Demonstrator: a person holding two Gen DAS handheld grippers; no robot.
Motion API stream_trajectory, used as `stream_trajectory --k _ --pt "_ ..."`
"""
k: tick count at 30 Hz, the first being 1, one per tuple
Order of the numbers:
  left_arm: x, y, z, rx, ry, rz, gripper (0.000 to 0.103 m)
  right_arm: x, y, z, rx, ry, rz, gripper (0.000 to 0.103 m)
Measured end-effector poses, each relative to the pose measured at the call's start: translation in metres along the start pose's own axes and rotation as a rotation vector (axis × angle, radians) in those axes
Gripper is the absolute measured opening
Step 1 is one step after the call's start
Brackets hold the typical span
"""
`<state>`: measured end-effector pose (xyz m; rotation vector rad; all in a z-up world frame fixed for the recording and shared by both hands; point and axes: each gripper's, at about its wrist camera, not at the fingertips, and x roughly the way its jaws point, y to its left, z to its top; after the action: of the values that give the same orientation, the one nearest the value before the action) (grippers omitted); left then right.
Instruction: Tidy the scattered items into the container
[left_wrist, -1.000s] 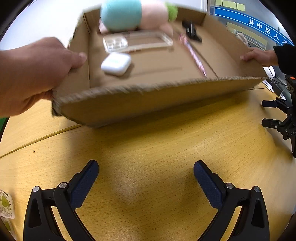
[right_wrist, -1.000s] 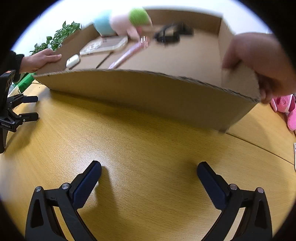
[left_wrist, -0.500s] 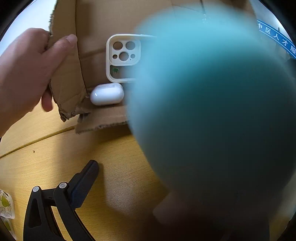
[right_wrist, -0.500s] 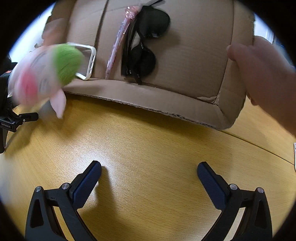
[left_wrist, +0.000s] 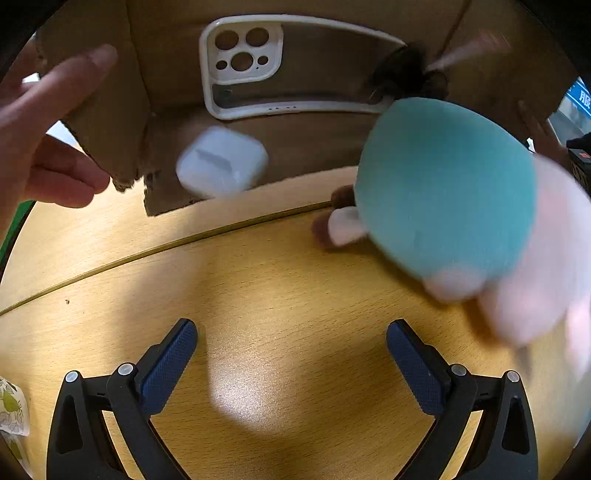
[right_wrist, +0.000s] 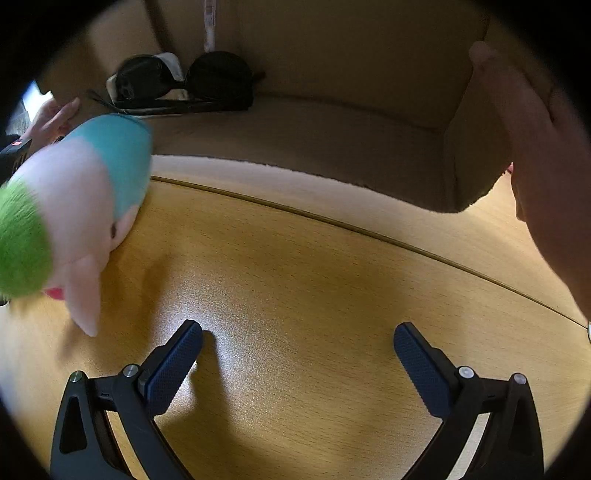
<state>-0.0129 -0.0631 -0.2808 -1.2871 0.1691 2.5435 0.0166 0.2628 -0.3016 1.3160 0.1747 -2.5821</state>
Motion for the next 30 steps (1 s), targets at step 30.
stream_trajectory --k 30 --pt "-0.0004 -0.0015 -0.0011 0.001 0.0 0.0 0.103 0.0031 -0.0004 -0.0015 0.005 -0.001 -0.005 0.103"
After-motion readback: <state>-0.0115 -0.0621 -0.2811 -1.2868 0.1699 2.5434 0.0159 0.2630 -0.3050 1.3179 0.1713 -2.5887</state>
